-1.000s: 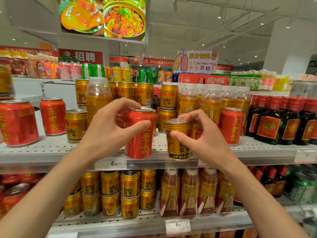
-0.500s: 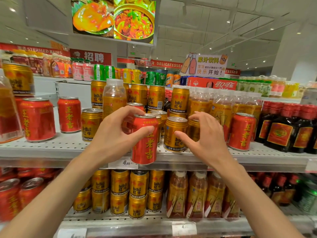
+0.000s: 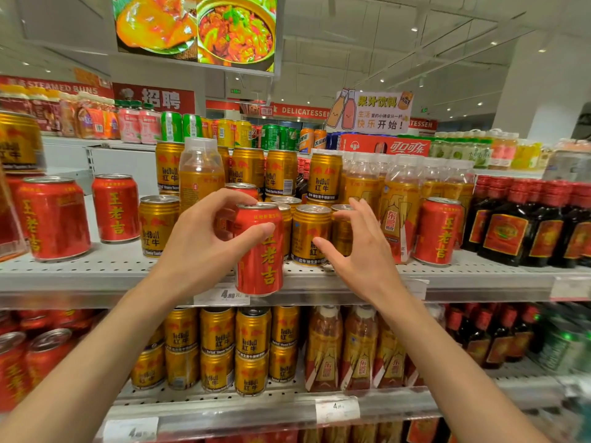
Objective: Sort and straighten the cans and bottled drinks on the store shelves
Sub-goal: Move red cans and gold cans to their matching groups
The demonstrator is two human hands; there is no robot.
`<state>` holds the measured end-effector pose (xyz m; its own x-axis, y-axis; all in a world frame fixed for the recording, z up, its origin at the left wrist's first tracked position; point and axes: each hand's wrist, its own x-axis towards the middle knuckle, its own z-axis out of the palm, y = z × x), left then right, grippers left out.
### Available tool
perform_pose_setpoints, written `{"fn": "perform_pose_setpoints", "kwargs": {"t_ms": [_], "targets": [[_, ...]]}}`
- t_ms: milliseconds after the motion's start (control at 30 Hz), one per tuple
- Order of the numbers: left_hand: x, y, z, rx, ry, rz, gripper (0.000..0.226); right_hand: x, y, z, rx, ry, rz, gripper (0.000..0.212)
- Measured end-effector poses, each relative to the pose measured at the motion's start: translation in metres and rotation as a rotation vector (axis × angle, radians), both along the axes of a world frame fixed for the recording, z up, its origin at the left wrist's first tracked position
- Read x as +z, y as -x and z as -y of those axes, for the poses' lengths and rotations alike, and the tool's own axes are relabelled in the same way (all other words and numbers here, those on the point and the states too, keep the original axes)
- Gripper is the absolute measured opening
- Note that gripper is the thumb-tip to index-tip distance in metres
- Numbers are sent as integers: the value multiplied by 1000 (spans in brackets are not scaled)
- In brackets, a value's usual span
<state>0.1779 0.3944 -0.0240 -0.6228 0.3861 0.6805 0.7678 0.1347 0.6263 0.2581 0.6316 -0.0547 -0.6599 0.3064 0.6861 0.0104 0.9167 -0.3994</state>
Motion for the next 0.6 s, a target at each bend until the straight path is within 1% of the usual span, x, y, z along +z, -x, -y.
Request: {"fn": "perform_pose_setpoints", "kwargs": {"t_ms": [100, 200, 233, 300, 367, 467, 533, 600], "targets": [[0, -2, 2, -5, -5, 14, 42, 4, -6, 1, 23, 46, -6, 59], [-5, -5, 3, -18, -11, 42, 39, 2, -25, 9, 70, 71, -158, 45], [-7, -7, 3, -30, -5, 56, 39, 0, -32, 14, 102, 97, -179, 41], [-13, -10, 2, -66, 13, 76, 41, -7, -46, 26, 194, 185, -123, 37], [-20, -14, 0, -101, 39, 84, 38, -16, -57, 37, 308, 286, 8, 44], [-28, -22, -11, -138, 82, 107, 34, -31, -65, 45, 463, 423, 182, 61], [-33, -28, -21, -171, 95, 123, 33, -39, -67, 45, 510, 477, 229, 70], [-36, -36, -30, -206, 87, 164, 33, -45, -67, 41, 536, 523, 221, 75]]}}
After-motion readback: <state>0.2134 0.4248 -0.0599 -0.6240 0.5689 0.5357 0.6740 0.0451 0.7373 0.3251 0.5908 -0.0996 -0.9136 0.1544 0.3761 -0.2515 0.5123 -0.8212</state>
